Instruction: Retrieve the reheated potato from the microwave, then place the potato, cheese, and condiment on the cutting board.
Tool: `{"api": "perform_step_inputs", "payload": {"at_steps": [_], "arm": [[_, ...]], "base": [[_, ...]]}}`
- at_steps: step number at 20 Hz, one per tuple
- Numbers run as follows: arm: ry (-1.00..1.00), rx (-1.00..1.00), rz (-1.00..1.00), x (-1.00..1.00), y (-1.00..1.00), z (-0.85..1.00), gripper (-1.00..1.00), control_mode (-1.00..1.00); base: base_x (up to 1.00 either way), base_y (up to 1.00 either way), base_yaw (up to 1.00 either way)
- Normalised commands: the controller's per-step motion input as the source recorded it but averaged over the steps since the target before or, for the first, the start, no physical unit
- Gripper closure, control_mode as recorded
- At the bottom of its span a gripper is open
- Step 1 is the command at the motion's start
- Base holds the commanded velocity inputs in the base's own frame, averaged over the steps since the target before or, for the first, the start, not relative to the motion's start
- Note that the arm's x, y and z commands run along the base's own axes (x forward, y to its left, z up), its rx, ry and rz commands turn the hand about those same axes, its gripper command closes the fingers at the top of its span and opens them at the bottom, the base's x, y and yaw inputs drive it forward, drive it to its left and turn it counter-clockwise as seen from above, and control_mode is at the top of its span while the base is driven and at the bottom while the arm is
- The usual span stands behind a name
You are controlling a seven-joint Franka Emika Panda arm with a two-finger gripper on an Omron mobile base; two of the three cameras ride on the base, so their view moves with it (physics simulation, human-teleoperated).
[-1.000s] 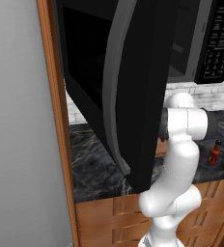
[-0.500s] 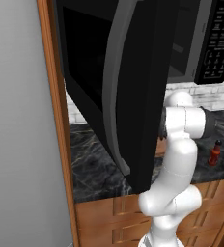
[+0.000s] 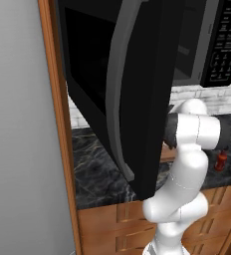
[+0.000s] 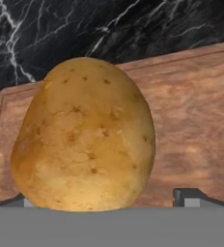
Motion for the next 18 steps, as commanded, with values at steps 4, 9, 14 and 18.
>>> {"api": "perform_step_inputs", "payload": {"at_steps": [4,9,14,18], "arm": [[0.07,0.00,0.00,-1.00,-0.03,-1.00,-1.00,-1.00],[0.02,0.00,0.00,-0.87,-0.02,-0.49,-1.00,-1.00],[-0.01,0.00,0.00,-1.00,0.01,-0.04,-1.00,-1.00],[-0.06,0.00,0.00,-0.95,0.25,0.16,-1.00,-1.00]], "base": [[0.00,0.00,0.00],[0.00,0.00,0.00],[0.00,0.00,0.00],[0.00,0.00,0.00]]}}
